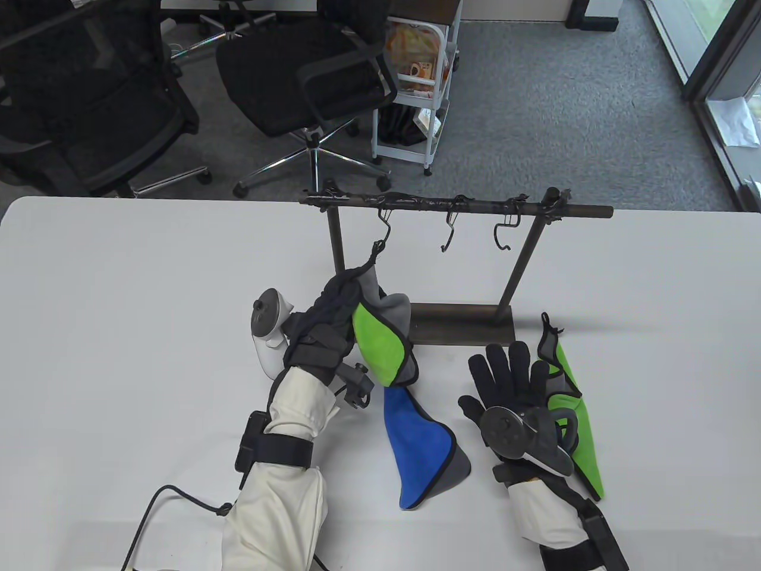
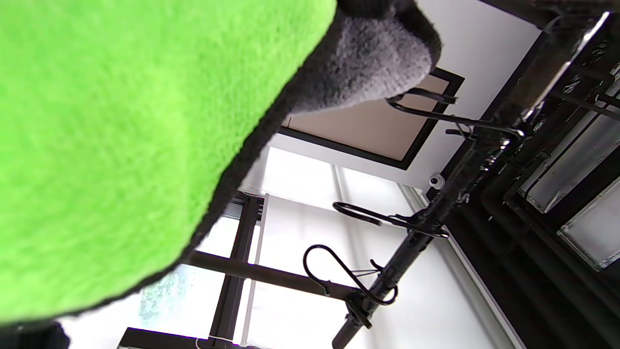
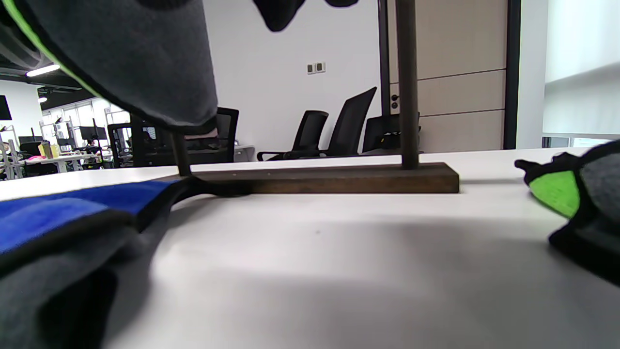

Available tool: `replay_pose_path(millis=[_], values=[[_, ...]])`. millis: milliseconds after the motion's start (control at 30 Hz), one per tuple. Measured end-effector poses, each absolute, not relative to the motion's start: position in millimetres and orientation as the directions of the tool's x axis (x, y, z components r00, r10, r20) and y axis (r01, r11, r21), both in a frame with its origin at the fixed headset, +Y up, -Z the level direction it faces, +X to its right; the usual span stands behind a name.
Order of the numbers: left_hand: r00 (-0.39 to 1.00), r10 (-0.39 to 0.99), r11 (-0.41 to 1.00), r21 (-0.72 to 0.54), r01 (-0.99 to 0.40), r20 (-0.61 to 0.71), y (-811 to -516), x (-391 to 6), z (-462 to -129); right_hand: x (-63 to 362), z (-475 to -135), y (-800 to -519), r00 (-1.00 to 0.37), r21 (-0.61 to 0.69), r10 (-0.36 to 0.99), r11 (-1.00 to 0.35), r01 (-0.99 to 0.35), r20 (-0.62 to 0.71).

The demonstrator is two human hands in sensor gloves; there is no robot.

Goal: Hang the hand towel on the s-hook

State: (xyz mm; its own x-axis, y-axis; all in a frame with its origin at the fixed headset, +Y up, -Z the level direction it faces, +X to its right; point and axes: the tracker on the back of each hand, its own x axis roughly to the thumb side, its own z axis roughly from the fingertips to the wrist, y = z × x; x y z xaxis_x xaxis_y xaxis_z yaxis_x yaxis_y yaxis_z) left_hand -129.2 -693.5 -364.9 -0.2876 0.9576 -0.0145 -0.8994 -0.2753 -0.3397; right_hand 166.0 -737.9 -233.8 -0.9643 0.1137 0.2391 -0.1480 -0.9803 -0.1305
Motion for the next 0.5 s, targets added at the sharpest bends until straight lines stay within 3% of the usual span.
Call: replay_pose_path(millis=[500], values=[[-0.162,0.987,-0.157,-0.321,-0.934,-0.012,-703.7,-121.4,-372.6,166.0,-233.6,-738.1,-0.965,-0.129,0.114,-0.981,-0.148,0.238]])
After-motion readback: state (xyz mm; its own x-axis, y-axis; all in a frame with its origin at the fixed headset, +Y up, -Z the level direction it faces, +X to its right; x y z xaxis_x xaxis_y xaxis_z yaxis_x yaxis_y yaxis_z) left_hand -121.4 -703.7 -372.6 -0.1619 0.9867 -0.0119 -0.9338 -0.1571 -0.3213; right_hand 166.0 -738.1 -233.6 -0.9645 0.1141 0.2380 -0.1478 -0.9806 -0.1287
